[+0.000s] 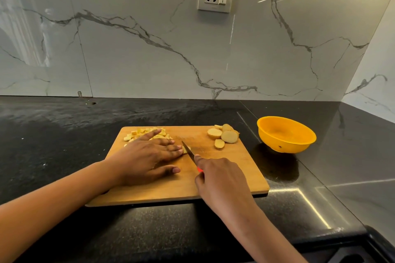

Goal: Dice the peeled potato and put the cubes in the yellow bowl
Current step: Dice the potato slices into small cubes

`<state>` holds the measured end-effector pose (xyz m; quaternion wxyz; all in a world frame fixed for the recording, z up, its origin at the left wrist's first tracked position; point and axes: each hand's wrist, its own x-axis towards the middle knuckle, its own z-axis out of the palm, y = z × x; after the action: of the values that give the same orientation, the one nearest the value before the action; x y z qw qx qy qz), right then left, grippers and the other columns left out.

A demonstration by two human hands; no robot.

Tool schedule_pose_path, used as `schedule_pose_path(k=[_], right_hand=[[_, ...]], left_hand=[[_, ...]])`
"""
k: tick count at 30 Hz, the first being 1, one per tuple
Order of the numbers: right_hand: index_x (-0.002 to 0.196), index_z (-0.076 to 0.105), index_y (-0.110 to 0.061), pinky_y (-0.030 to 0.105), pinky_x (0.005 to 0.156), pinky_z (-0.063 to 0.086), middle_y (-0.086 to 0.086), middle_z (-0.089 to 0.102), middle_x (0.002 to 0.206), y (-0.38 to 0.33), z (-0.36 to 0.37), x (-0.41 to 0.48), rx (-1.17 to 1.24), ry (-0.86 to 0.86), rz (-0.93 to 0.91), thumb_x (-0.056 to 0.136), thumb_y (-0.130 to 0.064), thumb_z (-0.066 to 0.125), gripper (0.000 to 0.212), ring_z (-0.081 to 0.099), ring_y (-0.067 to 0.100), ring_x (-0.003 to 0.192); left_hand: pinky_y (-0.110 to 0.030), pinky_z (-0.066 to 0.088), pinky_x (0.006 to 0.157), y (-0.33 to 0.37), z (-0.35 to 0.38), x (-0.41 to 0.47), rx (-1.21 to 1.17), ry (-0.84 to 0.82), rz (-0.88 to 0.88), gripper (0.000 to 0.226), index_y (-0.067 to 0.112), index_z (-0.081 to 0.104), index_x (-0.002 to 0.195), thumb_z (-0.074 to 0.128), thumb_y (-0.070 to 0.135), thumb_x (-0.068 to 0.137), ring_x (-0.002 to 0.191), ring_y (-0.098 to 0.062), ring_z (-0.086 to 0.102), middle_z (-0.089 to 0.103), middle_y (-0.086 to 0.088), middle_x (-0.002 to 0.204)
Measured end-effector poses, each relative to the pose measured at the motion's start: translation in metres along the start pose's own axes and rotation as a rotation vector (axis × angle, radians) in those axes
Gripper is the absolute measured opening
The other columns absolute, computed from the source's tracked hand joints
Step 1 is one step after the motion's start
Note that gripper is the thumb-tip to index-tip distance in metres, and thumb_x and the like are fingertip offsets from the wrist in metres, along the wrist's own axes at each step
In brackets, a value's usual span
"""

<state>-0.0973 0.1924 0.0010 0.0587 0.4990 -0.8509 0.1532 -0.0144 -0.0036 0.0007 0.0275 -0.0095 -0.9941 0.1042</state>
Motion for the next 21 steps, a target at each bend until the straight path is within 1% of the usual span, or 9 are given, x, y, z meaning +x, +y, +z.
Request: schedule_pose_path(k=[3,6,12,15,17,18,21], right_hand=[[0.149,0.028,-0.029,0.030,0.083,0.048,-0.006,0.062,0.115,-0.001,0.004,-0.002,0.020,0.031,0.019,0.100,-0.035,0.040,0.051,0.056,0.014,0.099],[0.148,0.030,-0.029,0.029,0.081,0.046,-0.006,0.063,0.114,0.001,0.002,-0.001,0.015,0.037,0.010,0.100,-0.035,0.040,0.050,0.056,0.014,0.098],[0.149,0.029,-0.025,0.029,0.077,0.043,0.000,0.060,0.118,0.000,0.002,0.004,-0.072,-0.029,0.017,0.101,-0.032,0.039,0.049,0.055,0.019,0.103],[0.143,0.037,-0.018,0.028,0.070,0.037,0.005,0.057,0.120,-0.010,0.002,0.012,-0.148,-0.089,0.011,0.101,-0.025,0.041,0.042,0.054,0.022,0.105],[0.141,0.039,-0.016,0.028,0.069,0.036,0.006,0.057,0.119,-0.015,0.000,0.013,-0.165,-0.105,-0.010,0.101,-0.022,0.042,0.040,0.054,0.022,0.105],[0.142,0.037,-0.015,0.028,0.069,0.036,0.006,0.057,0.119,-0.014,-0.001,0.011,-0.165,-0.107,-0.015,0.101,-0.022,0.043,0.043,0.054,0.022,0.105],[0.151,0.022,-0.020,0.029,0.070,0.036,0.003,0.057,0.117,-0.006,0.000,-0.008,-0.134,-0.074,-0.028,0.101,-0.026,0.039,0.052,0.054,0.021,0.103]], left_hand=[[-0.025,-0.022,0.107,0.001,0.000,0.000,0.001,0.001,-0.004,0.075,0.042,0.001,0.140,-0.015,0.075,0.074,0.133,0.009,-0.005,0.012,0.022,0.152],[-0.021,-0.027,0.103,0.001,-0.001,0.000,0.001,0.003,0.001,0.072,0.042,0.001,0.140,-0.011,0.073,0.076,0.133,0.010,-0.006,0.012,0.022,0.152],[-0.016,-0.033,0.097,0.001,-0.001,0.001,0.005,0.013,0.003,0.075,0.042,0.002,0.141,-0.012,0.073,0.074,0.132,0.010,-0.006,0.012,0.022,0.152],[-0.017,-0.032,0.099,0.001,-0.001,0.000,0.003,0.033,0.005,0.079,0.041,0.007,0.143,-0.013,0.075,0.074,0.132,0.011,-0.003,0.015,0.021,0.152],[-0.018,-0.030,0.100,0.001,-0.001,0.000,-0.001,0.042,0.005,0.081,0.042,0.006,0.141,-0.017,0.077,0.072,0.132,0.011,-0.003,0.015,0.022,0.152],[-0.018,-0.030,0.100,0.002,-0.001,-0.001,-0.001,0.039,0.003,0.080,0.042,0.005,0.141,-0.017,0.077,0.072,0.132,0.011,-0.003,0.015,0.022,0.152],[-0.017,-0.031,0.099,0.001,0.001,0.000,-0.011,0.033,-0.008,0.075,0.042,0.004,0.141,-0.012,0.074,0.075,0.133,0.010,-0.004,0.014,0.022,0.152]])
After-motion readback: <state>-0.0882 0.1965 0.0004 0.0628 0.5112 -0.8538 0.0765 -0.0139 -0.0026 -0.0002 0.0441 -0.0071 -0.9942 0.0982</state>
